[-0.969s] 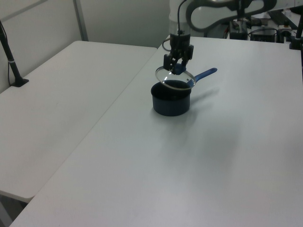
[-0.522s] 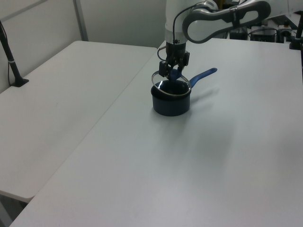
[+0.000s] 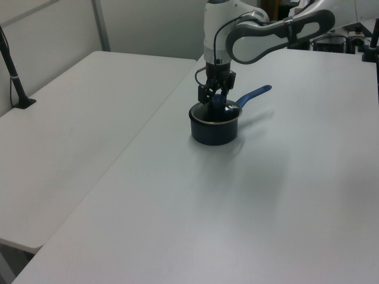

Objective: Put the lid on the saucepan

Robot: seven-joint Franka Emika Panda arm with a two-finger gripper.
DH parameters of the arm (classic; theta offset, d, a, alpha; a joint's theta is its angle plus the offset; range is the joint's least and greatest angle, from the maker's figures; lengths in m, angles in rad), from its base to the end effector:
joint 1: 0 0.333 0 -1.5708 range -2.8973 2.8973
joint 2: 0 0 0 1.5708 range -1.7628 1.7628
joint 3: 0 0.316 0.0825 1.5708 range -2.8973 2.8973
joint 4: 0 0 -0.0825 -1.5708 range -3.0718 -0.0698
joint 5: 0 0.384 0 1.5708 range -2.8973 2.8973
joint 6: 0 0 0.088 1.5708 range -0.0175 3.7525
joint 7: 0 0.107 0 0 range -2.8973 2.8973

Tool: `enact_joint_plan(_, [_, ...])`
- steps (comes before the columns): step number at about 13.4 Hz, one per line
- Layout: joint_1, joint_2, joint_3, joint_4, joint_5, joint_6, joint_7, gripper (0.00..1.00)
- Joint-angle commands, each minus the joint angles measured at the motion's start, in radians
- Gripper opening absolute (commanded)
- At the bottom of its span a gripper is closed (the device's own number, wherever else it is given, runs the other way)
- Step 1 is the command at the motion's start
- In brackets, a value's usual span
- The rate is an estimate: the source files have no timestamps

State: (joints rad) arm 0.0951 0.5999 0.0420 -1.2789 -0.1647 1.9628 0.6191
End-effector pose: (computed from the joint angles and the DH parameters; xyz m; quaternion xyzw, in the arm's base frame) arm 0.7298 0.0826 0.4111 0.9736 -0.2145 0.0634 0.0454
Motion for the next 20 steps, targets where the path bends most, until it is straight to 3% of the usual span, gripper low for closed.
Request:
enact_joint_plan(1, [0.021, 0.001, -0.013, -0.011, -0.061, 0.011, 0.033, 1.00])
enact_joint_plan(5, [0.018, -0.009, -0.013, -0.008, -0.058, 0.005, 0.034, 1.00])
enact_joint_plan(8, [-0.011, -0.095, -0.013, -0.010, -0.039, -0.010, 0.034, 1.00])
enact_joint_plan(14, [-0.136, -0.340, -0.008, -0.013, 0.060, -0.350, -0.008, 1.00])
enact_joint_plan(16, [-0.144, -0.419, -0.008, -0.060, 0.063, -0.426, -0.096, 1.00])
enact_joint_plan(18, [-0.146, -0.536, -0.014, -0.185, 0.065, -0.432, -0.157, 1.00])
enact_joint_plan(20, [-0.134, -0.603, -0.019, -0.247, 0.065, -0.429, -0.195, 1.00])
